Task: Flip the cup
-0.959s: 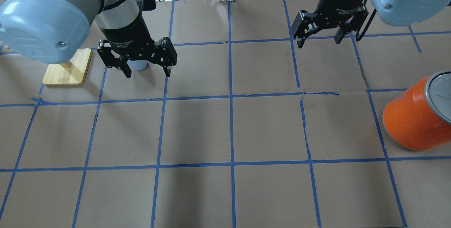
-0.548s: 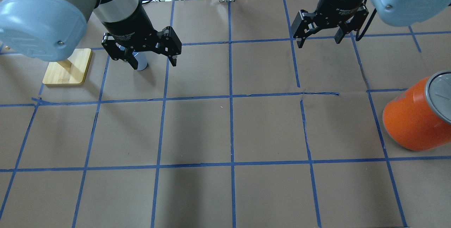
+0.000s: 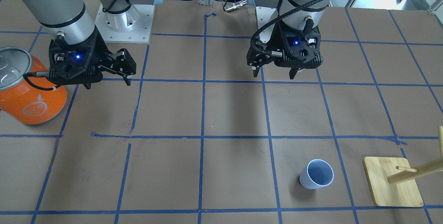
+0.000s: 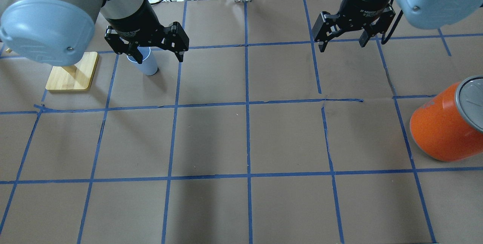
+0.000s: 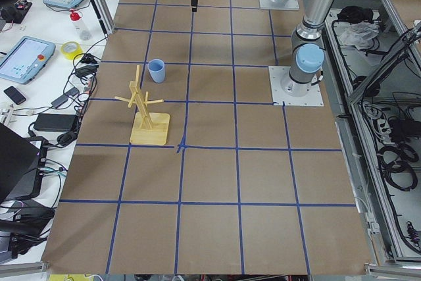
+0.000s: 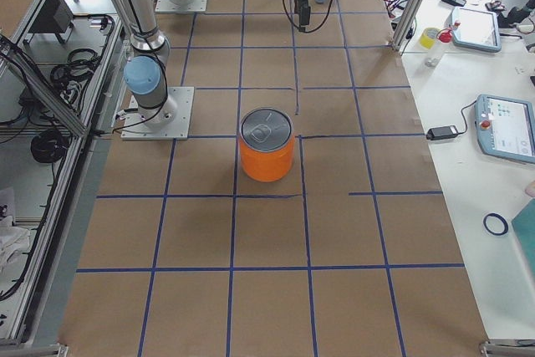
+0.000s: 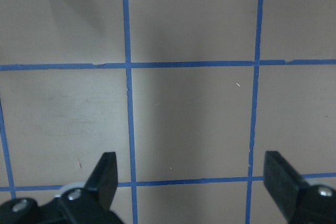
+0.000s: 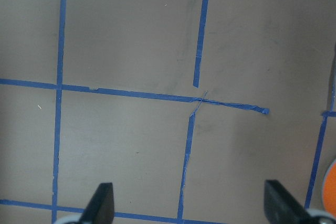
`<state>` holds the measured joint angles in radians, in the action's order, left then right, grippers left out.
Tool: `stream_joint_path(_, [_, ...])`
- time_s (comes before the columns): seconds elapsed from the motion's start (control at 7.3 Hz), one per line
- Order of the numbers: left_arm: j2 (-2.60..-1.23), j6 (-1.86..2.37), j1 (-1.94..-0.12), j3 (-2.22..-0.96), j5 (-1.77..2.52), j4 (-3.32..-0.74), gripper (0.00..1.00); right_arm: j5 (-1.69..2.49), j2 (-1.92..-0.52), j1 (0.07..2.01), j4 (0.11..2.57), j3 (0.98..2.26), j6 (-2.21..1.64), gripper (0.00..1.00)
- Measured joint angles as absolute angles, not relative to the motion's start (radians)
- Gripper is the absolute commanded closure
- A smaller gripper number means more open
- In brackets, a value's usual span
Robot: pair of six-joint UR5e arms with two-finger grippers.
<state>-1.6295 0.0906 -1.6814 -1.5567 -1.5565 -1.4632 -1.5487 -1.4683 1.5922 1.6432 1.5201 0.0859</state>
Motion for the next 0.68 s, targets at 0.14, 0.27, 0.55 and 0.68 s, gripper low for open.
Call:
stream_joint_path(0.14, [-1.631, 0.088, -1.681, -1.558, -1.560, -1.462, 0.00, -1.556, -1.468, 1.592, 1.645, 1.520, 0.086, 0.00])
stream_joint_path(0.27, [-1.632, 0.089, -1.682, -1.559, -1.561, -1.462, 0.00, -1.570, -1.467, 1.590, 1.648, 1.518, 0.086, 0.00])
stream_joint_path(0.55, [-1.636, 0.092, -1.683, -1.560, -1.561, -1.462, 0.00, -1.594, -1.468, 1.587, 1.650, 1.512, 0.086, 0.00])
stream_joint_path(0.68, [-1.637, 0.093, -1.684, -1.560, -1.562, -1.462, 0.00, -1.592, -1.470, 1.586, 1.650, 1.512, 0.086, 0.00])
